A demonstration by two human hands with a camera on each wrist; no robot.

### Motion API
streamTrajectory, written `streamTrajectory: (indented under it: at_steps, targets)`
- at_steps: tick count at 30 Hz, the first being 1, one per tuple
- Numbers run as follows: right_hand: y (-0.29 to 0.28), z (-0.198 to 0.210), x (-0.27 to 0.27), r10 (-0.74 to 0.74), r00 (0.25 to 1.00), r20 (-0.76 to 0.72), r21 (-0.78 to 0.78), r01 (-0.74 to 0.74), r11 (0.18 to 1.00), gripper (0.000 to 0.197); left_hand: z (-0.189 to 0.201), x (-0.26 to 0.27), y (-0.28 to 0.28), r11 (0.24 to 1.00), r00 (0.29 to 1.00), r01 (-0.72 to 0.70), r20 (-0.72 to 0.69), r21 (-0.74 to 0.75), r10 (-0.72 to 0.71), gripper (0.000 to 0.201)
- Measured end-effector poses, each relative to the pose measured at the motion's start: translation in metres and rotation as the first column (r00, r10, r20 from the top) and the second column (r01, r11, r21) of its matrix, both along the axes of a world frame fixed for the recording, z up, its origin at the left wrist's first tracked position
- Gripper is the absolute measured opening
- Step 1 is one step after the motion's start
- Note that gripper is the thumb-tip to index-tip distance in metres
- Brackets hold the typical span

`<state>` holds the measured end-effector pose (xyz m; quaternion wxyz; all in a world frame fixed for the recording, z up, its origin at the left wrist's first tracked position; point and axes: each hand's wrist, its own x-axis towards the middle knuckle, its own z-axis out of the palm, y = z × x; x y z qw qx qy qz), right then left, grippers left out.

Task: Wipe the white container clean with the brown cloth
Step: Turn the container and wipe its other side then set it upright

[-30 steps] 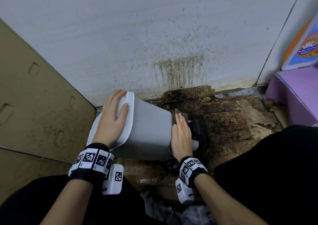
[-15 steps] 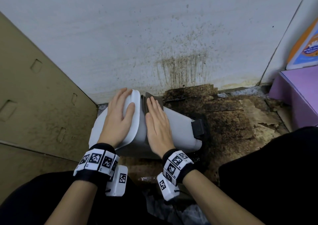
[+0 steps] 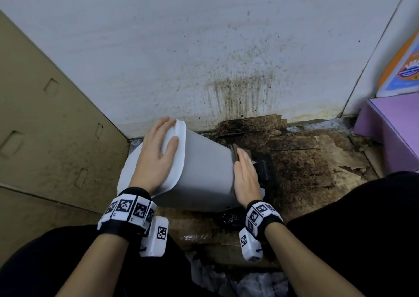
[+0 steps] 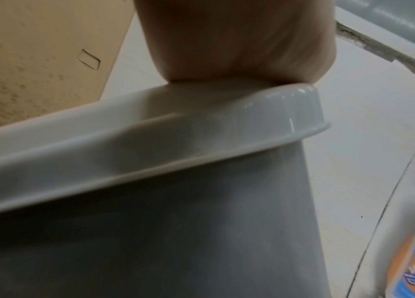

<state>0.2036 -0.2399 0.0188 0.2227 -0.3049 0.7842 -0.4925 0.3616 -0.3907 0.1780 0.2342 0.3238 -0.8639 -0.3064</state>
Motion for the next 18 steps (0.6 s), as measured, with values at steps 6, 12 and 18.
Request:
streamTrajectory:
  at_steps: [6,12,18]
  targets:
    - [0.001,-0.002,-0.002,-0.042,0.996,0.077,0.002,0.042,0.999,0.049,-0.001,-0.002,-0.001,1.0,1.0,-0.001,-0.004,-0.015,0.001,0.042]
    - [-0.014,0.01,0.009,-0.099,0.99,0.103,0.002,0.1,0.995,0.053,-0.003,-0.002,-0.001,1.0,1.0,0.0,-0.008,-0.025,0.0,0.048]
    - [-0.041,0.071,0.039,0.037,0.995,0.094,-0.134,-0.024,0.991,0.065,-0.004,-0.005,0.001,0.999,1.0,0.015,-0.01,-0.051,-0.016,0.05]
